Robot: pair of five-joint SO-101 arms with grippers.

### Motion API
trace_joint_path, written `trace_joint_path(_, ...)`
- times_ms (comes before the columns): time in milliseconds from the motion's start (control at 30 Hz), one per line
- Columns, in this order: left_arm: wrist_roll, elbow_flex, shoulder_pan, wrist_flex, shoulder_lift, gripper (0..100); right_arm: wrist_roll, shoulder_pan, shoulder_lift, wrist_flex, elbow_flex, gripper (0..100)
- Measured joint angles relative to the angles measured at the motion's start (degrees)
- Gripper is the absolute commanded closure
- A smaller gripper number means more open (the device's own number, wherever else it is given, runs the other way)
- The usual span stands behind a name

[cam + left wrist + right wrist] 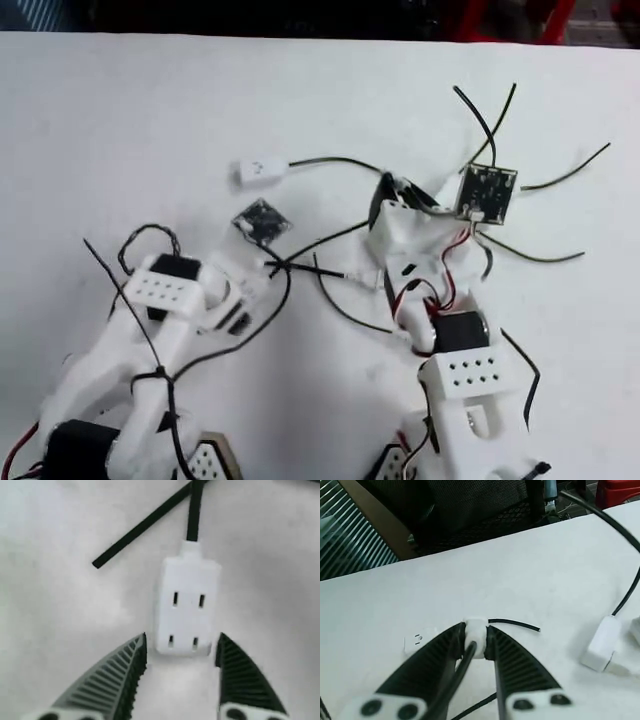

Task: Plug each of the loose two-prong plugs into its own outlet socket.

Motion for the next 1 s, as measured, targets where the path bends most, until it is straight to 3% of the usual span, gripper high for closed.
trace_joint_path(367,3.78,-11.78,-6.95,12.4,0.0,65,5.27,-11.34,0.0,5.1,0.0,98.1)
trace_joint_path(667,0.88,-12.66,-18.2,12.84,0.0,65,8.7,-21.98,0.35,9.14,0.0,98.1)
trace_joint_path(867,-2.2,-12.66,-23.65,12.22,0.0,65,8.7,-23.21,8.88,9.14,-0.79,98.1)
trace_joint_path(1000,-2.37,-9.41,-23.38,7.74,0.0,65,8.7,-23.56,14.86,9.14,-2.46,98.1)
